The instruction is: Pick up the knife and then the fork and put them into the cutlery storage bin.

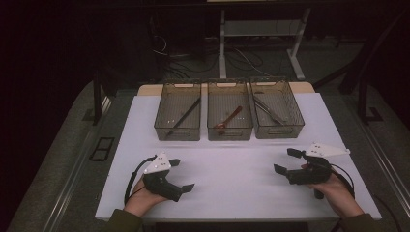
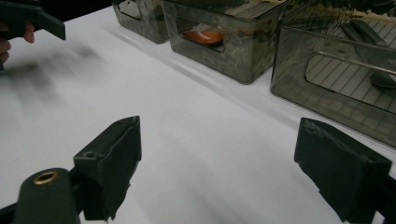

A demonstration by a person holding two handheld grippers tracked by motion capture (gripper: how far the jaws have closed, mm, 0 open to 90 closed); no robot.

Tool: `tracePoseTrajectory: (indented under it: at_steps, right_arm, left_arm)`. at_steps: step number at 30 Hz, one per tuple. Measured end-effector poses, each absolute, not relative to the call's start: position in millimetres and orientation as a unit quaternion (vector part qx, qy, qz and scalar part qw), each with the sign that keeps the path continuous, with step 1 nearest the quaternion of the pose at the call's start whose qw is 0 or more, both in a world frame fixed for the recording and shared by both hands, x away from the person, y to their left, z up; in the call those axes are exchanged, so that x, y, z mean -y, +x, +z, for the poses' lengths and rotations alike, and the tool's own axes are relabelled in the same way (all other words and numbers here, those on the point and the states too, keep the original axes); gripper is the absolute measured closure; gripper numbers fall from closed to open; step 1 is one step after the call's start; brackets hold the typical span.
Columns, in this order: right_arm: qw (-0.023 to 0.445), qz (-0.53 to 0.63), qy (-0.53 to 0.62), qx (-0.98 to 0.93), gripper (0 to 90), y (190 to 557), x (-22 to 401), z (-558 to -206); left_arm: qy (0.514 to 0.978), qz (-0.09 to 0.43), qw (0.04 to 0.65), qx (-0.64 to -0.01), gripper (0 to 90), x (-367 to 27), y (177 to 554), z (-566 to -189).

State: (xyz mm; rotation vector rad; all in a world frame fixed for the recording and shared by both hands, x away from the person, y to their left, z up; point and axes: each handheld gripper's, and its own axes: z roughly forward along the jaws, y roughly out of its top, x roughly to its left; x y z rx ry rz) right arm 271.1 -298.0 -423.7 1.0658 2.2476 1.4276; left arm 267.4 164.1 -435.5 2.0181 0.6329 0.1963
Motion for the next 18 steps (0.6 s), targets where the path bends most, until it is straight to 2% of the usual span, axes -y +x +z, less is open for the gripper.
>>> tracePoseTrajectory:
  at_steps: [18]
  right_arm:
    - [0.151, 0.474, 0.372, -0.784, 13.4, 255.3, 309.9, -439.1]
  left_arm:
    - [0.832, 0.081, 0.486, -0.255, 0.0, -163.9, 266.2, -434.9]
